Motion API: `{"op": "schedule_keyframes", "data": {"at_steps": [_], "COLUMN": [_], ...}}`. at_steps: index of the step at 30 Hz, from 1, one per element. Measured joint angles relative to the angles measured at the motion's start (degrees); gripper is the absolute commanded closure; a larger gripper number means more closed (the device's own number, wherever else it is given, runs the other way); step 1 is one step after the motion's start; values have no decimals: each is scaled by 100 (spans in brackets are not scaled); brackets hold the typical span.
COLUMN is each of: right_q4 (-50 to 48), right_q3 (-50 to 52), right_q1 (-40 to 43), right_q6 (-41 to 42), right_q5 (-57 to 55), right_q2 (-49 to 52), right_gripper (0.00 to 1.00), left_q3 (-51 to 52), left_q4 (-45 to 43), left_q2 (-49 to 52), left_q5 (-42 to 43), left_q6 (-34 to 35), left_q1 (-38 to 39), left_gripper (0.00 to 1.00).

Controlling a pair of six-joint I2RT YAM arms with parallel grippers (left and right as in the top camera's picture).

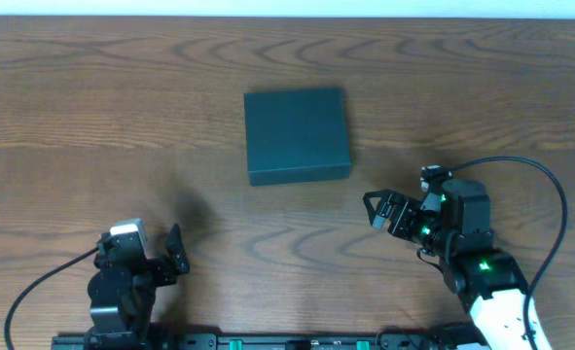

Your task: Pack container

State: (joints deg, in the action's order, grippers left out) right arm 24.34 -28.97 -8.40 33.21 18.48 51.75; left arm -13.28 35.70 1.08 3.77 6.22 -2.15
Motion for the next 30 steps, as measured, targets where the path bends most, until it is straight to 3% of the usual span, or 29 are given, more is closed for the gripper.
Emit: {"op": "schedule_keyframes", "data": {"at_steps": [30], "right_q4": [2], "right_q3": [2], "right_q1": [-2], "right_q6": [2], "right_q5": [-2], "right_q2": [0], "right_gripper": [1], "left_q3": [400], "left_q4": [166], "left_q2": [-46], "left_q5": [-81], "left_q6": [109], "left_q1": [0], "left_gripper": [4]}}
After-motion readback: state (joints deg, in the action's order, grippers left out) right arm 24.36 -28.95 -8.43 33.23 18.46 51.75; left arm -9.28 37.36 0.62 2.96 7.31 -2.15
